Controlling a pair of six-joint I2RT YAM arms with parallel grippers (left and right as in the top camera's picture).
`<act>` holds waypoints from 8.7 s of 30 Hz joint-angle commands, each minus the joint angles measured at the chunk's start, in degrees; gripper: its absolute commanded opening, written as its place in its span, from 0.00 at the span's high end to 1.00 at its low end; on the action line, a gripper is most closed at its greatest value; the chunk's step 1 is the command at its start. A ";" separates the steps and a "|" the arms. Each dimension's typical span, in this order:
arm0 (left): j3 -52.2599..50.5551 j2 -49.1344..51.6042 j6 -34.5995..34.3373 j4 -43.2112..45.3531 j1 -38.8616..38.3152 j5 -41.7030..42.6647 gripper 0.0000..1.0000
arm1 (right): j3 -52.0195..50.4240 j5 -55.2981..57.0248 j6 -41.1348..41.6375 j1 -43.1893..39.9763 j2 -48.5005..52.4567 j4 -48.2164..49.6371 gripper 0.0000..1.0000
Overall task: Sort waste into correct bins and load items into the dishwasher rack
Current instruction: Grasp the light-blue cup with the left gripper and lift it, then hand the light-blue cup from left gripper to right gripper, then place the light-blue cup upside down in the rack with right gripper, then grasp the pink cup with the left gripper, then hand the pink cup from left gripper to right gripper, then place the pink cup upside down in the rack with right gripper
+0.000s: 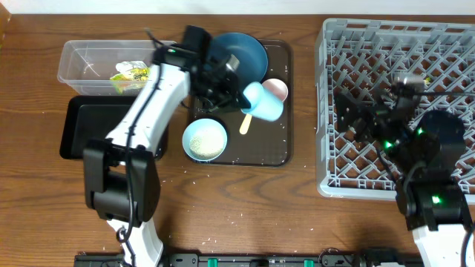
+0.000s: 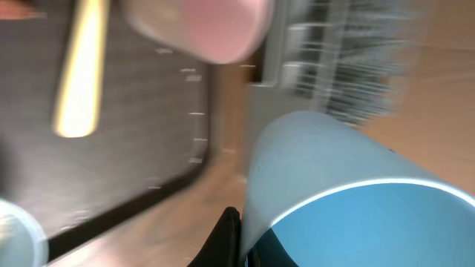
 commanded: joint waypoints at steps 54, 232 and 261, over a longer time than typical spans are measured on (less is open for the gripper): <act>1.33 -1.70 1.86 1.49 1.84 26.93 0.67 | 0.92 -36.68 10.27 6.14 31.26 41.86 0.63; 1.31 -7.56 -6.12 19.85 6.40 37.16 0.94 | 25.29 -43.04 -16.09 12.15 31.10 6.32 0.35; 1.14 -7.56 -5.90 19.23 6.56 18.16 0.69 | 25.66 -25.16 -6.49 -21.57 28.68 -24.06 0.59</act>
